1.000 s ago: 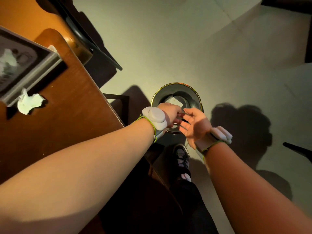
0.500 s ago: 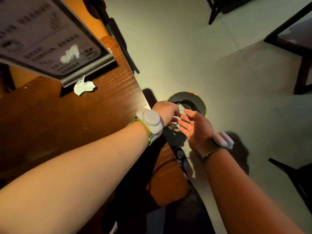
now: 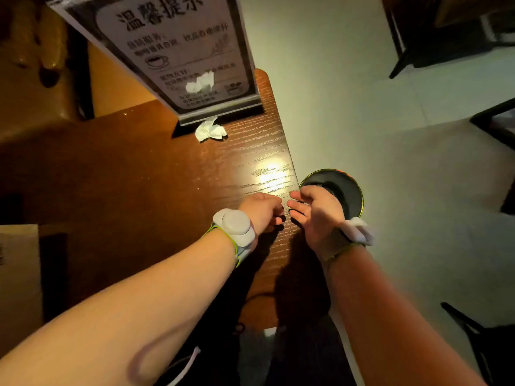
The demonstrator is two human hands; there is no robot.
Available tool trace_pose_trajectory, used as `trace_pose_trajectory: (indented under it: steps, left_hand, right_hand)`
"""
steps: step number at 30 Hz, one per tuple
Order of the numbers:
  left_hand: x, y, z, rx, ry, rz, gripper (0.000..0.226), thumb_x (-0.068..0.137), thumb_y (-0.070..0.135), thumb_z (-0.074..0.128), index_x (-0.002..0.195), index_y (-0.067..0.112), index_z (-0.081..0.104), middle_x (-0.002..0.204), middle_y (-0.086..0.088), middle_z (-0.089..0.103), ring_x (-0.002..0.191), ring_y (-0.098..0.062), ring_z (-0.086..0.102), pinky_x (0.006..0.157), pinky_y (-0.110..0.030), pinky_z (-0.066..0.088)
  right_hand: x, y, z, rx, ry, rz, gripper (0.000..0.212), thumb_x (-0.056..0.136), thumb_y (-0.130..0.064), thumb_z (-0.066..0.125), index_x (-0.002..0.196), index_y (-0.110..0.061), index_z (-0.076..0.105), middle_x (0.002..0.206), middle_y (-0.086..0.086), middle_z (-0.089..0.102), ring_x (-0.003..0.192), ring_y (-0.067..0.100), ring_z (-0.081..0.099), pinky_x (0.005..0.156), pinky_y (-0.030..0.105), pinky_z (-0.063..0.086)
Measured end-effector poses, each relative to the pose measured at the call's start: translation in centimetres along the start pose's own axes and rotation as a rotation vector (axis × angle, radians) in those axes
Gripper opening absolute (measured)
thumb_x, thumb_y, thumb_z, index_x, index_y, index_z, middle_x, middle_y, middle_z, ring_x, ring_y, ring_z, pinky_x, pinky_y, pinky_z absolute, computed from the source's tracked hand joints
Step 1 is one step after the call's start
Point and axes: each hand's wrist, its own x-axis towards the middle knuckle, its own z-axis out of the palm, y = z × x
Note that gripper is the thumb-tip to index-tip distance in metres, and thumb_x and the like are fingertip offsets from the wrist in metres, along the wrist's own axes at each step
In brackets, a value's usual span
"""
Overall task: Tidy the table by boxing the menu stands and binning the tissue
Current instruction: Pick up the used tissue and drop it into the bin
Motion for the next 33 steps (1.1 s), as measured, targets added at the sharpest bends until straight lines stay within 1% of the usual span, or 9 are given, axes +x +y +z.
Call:
trace_pose_trajectory:
  steps: [6, 11, 17, 19, 24, 27, 30, 32, 33]
  left_hand:
    - [0.0, -0.3, -5.7, -0.155, 0.11, -0.025, 0.019, 0.083, 0.003, 0.054, 0.099, 0.008, 0.065, 0.078, -0.008, 0.065, 0.051, -0.016, 0.055, 0.048, -0.021, 0.043]
    - [-0.1, -0.1, -8.6, -0.242, 0.15, -0.021, 0.016, 0.084, 0.001, 0.053, 0.091, 0.009, 0.064, 0.075, -0.009, 0.062, 0.049, -0.016, 0.05, 0.048, -0.023, 0.041]
    - [0.5, -0.3, -12.2, -0.309, 0.202, -0.033, 0.017, 0.086, 0.005, 0.054, 0.099, 0.007, 0.065, 0.077, -0.011, 0.061, 0.055, -0.021, 0.05, 0.055, -0.029, 0.041]
    - [0.8, -0.4, -13.1, -0.328, 0.196, -0.051, 0.014, 0.085, 0.006, 0.053, 0.094, 0.008, 0.064, 0.075, -0.011, 0.059, 0.058, -0.023, 0.049, 0.059, -0.033, 0.04]
    - [1.8, -0.4, -14.1, -0.345, 0.149, -0.08, 0.011, 0.083, 0.007, 0.051, 0.078, 0.011, 0.061, 0.067, -0.008, 0.054, 0.05, -0.02, 0.04, 0.052, -0.029, 0.03]
    - [2.6, 0.1, -14.4, -0.357, 0.122, -0.079, 0.013, 0.081, 0.004, 0.049, 0.076, 0.011, 0.058, 0.067, -0.009, 0.05, 0.051, -0.018, 0.035, 0.051, -0.028, 0.024]
    - [3.5, 1.3, -14.8, -0.253, 0.079, -0.093, 0.016, 0.083, 0.003, 0.046, 0.071, 0.011, 0.053, 0.071, -0.013, 0.043, 0.054, -0.018, 0.033, 0.051, -0.027, 0.022]
    - [4.5, 2.4, -15.0, -0.182, 0.08, -0.064, 0.015, 0.084, 0.0, 0.046, 0.079, 0.007, 0.058, 0.072, -0.015, 0.044, 0.053, -0.019, 0.037, 0.049, -0.026, 0.026]
    - [5.2, 2.9, -15.1, -0.176, 0.087, -0.039, 0.019, 0.084, -0.002, 0.046, 0.095, 0.002, 0.061, 0.069, -0.014, 0.045, 0.05, -0.019, 0.038, 0.047, -0.026, 0.028]
  right_hand:
    - [-0.9, 0.7, 4.8, -0.088, -0.061, 0.003, 0.009, 0.08, -0.012, 0.049, 0.082, -0.009, 0.057, 0.075, 0.004, 0.064, 0.073, 0.02, 0.065, 0.062, 0.027, 0.047]
    - [-0.7, 1.5, 7.7, -0.137, -0.111, 0.025, 0.014, 0.077, -0.01, 0.05, 0.088, -0.005, 0.057, 0.073, 0.005, 0.063, 0.073, 0.02, 0.064, 0.061, 0.025, 0.046]
    - [-0.3, 2.7, 11.8, -0.21, -0.185, 0.041, 0.013, 0.076, -0.009, 0.051, 0.086, -0.005, 0.058, 0.071, 0.005, 0.063, 0.066, 0.017, 0.063, 0.059, 0.025, 0.045]
    - [-0.1, 3.0, 12.7, -0.252, -0.2, 0.052, 0.016, 0.074, -0.012, 0.052, 0.087, -0.004, 0.059, 0.074, 0.006, 0.063, 0.066, 0.017, 0.063, 0.061, 0.027, 0.046]
    - [0.4, 2.8, 14.2, -0.309, -0.208, 0.056, 0.035, 0.062, -0.019, 0.057, 0.091, -0.002, 0.062, 0.078, 0.01, 0.064, 0.072, 0.02, 0.064, 0.067, 0.031, 0.047]
    - [1.0, 2.4, 14.8, -0.326, -0.191, 0.038, 0.026, 0.07, -0.017, 0.055, 0.091, -0.003, 0.062, 0.077, 0.011, 0.063, 0.072, 0.022, 0.062, 0.07, 0.034, 0.045]
    - [2.0, 1.5, 15.3, -0.285, -0.189, -0.013, 0.01, 0.068, -0.013, 0.054, 0.078, -0.013, 0.055, 0.07, 0.008, 0.05, 0.064, 0.021, 0.051, 0.059, 0.029, 0.036]
    - [3.2, 0.7, 15.7, -0.26, -0.165, -0.072, 0.008, 0.072, -0.009, 0.054, 0.075, -0.016, 0.053, 0.07, 0.006, 0.046, 0.064, 0.02, 0.05, 0.057, 0.028, 0.032]
    - [3.8, 0.3, 15.9, -0.263, -0.141, -0.089, 0.009, 0.076, -0.007, 0.053, 0.081, -0.014, 0.056, 0.072, 0.004, 0.05, 0.066, 0.02, 0.053, 0.057, 0.028, 0.033]
